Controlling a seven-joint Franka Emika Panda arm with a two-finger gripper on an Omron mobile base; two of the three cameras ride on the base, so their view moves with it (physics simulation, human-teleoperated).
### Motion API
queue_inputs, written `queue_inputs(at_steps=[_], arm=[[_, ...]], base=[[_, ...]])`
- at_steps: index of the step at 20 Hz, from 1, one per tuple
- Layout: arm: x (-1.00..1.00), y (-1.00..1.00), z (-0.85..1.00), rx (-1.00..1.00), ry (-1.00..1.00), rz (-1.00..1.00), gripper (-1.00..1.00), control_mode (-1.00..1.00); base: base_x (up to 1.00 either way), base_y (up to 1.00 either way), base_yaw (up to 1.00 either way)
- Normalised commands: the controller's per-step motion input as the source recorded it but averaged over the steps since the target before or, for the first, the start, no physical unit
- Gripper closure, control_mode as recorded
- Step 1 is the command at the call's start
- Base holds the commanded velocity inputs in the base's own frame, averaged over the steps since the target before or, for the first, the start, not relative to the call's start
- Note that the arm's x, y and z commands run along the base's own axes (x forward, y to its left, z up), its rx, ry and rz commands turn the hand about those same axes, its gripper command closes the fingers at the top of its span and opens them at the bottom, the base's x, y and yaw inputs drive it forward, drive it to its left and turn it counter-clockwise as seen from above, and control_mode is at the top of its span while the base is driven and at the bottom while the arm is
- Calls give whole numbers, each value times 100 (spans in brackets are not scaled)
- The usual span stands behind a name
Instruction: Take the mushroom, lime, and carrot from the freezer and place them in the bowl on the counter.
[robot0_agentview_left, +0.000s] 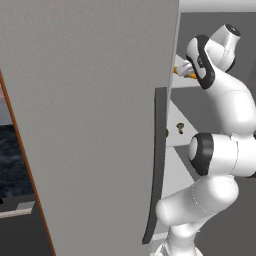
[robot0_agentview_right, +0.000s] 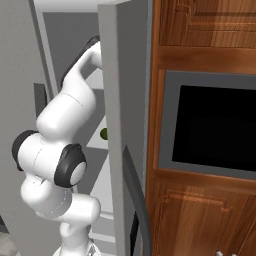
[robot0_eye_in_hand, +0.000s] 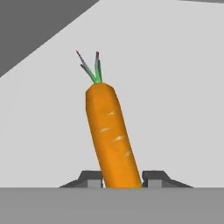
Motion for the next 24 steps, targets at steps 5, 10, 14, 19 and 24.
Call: queue_inputs(at_steps=[5, 10, 14, 19, 24], arm=[[-46, 22, -5, 0, -3, -1, 100, -100], [-79, 33, 0, 0, -7, -6, 100, -100], [-93, 45, 1, -2, -4, -9, 100, -100], [-100, 5, 28, -1, 0, -18, 100, -100], [-100, 0, 23, 0, 6, -19, 100, -100]], base=[[0, 0, 0], [0, 0, 0], [0, 0, 0], [0, 0, 0], [0, 0, 0]])
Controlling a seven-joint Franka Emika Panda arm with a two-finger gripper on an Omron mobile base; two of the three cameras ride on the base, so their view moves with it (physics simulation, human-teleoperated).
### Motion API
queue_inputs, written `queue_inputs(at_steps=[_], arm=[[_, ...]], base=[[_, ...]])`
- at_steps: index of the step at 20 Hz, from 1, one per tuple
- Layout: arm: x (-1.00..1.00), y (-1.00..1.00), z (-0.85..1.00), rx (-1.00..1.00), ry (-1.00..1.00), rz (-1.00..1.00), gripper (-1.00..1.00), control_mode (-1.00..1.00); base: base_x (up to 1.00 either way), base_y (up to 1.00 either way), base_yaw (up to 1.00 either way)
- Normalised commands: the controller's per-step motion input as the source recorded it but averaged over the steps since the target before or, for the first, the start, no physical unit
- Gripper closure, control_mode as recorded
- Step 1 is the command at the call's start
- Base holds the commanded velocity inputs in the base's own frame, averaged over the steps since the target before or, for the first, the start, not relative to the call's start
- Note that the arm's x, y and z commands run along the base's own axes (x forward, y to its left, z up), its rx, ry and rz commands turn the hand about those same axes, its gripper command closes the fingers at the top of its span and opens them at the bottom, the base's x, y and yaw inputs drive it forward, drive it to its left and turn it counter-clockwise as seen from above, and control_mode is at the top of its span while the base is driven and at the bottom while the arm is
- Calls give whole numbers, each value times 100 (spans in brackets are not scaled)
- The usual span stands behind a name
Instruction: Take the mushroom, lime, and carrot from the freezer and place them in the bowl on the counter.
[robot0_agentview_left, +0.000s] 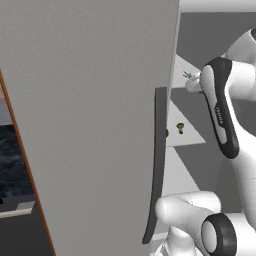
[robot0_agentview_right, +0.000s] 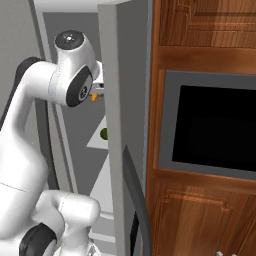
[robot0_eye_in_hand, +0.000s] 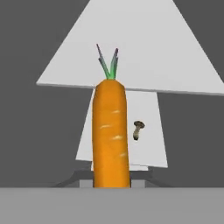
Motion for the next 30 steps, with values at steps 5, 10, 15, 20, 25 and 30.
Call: queue_inputs(at_steps=[5, 10, 15, 20, 25, 30], arm=[[-98, 5, 5, 0, 14, -8, 100, -100], [-100, 14, 0, 0, 11, -1, 100, -100], [-96, 28, -1, 0, 1, 0, 100, -100], [-60, 35, 0, 0, 0, 0, 100, -100], [-20, 13, -3, 0, 0, 0, 100, -100], [-29, 0, -5, 0, 0, -2, 100, -100]], base=[[0, 0, 0], [0, 0, 0], [0, 0, 0], [0, 0, 0], [0, 0, 0], [0, 0, 0]])
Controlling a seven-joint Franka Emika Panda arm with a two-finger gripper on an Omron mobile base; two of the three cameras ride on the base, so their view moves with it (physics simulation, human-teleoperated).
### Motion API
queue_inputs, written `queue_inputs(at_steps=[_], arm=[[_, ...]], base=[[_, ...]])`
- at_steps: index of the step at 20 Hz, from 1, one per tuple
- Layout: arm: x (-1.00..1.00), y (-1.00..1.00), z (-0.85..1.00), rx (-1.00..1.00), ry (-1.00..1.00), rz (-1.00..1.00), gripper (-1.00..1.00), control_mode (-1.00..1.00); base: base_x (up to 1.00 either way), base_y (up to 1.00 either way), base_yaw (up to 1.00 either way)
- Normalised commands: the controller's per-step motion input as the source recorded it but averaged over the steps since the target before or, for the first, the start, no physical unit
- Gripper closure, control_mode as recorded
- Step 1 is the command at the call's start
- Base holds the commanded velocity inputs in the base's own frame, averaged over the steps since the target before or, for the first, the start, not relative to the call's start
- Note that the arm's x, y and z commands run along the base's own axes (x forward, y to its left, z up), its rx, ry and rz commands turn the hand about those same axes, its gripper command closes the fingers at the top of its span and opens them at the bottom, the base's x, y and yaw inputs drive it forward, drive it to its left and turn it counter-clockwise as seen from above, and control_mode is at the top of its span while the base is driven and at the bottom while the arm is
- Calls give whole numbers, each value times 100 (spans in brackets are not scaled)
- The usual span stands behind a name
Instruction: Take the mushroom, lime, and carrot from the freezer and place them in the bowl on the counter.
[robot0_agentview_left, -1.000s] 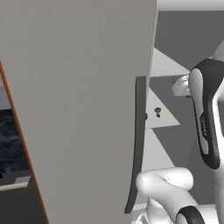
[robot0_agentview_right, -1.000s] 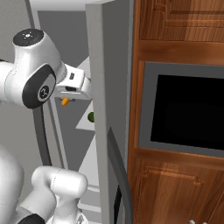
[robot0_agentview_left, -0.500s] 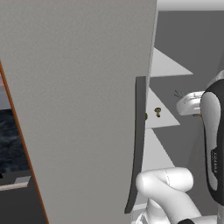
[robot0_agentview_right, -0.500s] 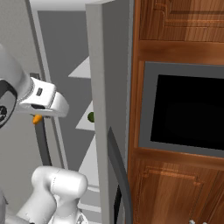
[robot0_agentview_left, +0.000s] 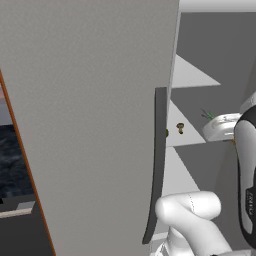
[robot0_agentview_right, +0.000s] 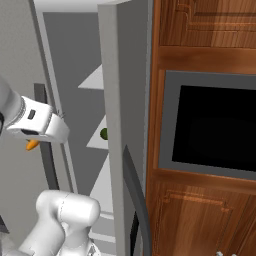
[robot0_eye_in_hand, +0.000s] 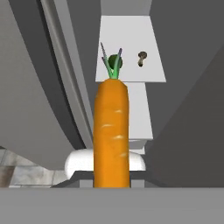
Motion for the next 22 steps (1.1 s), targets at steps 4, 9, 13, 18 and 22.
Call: queue_inputs(at_steps=[4, 9, 13, 18, 22], arm=[[-23, 0, -7, 0, 0, -2, 100, -100], [-6, 0, -1, 0, 0, -1, 100, -100], [0, 0, 0, 0, 0, 0, 100, -100], [0, 0, 0, 0, 0, 0, 100, 100], [0, 0, 0, 0, 0, 0, 100, 100]], base=[[0, 0, 0], [0, 0, 0], [0, 0, 0], [-19, 0, 0], [-85, 21, -1]])
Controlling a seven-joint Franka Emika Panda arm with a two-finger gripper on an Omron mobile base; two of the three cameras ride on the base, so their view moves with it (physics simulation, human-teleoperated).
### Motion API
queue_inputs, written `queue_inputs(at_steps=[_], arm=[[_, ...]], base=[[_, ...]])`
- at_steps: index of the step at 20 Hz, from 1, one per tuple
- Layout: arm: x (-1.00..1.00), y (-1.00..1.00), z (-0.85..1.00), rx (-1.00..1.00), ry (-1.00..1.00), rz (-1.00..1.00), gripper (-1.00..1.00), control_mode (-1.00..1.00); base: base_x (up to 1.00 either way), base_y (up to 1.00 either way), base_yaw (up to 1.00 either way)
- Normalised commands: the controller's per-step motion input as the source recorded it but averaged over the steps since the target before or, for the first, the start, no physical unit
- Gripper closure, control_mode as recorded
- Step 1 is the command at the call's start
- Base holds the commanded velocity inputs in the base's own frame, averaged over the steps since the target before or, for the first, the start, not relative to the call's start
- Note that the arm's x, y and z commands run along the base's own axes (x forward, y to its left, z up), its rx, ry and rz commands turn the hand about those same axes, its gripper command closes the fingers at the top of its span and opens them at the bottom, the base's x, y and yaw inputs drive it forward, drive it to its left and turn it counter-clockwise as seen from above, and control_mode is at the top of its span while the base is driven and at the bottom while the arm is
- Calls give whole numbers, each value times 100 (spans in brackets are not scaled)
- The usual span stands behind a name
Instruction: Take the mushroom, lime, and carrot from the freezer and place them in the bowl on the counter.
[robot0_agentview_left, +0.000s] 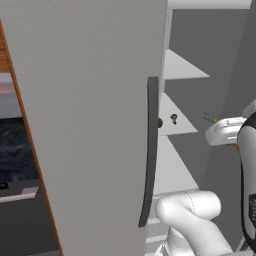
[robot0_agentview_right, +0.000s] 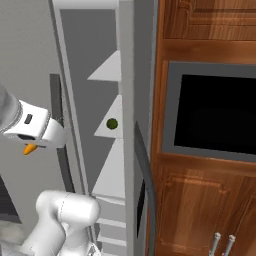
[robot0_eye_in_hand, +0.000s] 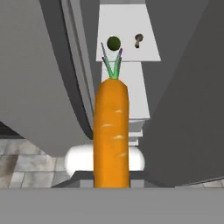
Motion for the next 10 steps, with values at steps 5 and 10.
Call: queue_inputs(at_steps=[5, 10], arm=[[0, 0, 0, 0, 0, 0, 100, 100], [0, 0, 0, 0, 0, 0, 100, 100]], base=[[-59, 94, 0], [-11, 100, 0]])
